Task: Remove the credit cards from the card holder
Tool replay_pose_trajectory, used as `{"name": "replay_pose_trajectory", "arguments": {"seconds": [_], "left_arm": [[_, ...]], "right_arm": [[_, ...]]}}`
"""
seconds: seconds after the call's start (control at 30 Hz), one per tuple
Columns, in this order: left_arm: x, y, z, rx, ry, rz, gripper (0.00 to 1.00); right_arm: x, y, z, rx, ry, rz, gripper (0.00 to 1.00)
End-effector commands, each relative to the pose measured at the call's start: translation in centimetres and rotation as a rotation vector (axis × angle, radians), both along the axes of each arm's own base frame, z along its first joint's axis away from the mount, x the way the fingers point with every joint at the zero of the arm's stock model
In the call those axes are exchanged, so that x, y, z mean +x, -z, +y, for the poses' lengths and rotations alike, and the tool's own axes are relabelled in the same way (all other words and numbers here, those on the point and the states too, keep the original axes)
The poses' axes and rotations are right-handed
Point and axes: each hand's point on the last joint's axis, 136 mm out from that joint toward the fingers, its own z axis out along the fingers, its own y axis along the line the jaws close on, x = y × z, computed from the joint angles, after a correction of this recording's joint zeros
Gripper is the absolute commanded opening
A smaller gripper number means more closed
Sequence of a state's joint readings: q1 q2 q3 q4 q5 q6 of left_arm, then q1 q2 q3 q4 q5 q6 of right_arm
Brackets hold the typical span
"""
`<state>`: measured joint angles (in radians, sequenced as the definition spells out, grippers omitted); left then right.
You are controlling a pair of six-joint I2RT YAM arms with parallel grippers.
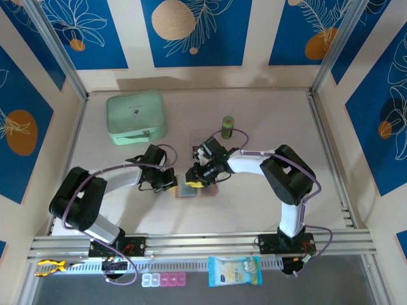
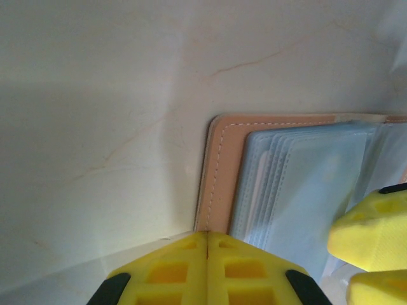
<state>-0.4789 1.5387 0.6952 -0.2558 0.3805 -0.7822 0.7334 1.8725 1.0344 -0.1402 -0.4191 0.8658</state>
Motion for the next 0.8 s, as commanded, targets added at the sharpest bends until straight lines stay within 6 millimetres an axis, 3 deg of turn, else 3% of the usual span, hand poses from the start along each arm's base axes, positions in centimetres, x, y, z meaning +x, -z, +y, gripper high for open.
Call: {"name": "replay_pose_trajectory", "arguments": {"seconds": [0.0, 0.3, 0.77], "left_arm": [[-0.5, 0.6, 0.5, 0.049, 0.016, 0.022, 0.00], [-0.4, 0.5, 0.6, 0.061, 0.023, 0.027, 0.00], [0.9, -3.2, -0.9, -0.007, 0.022, -0.034, 0.03]], "right_arm": [[-0.4, 0.5, 0.0, -0.032, -0.017, 0.016, 0.35], [-0.1, 0.7, -1.6, -0.108, -0.002, -0.008, 0.34], [-0.2, 0.1, -2.0, -0.080, -0.003, -0.009, 0.32]]}}
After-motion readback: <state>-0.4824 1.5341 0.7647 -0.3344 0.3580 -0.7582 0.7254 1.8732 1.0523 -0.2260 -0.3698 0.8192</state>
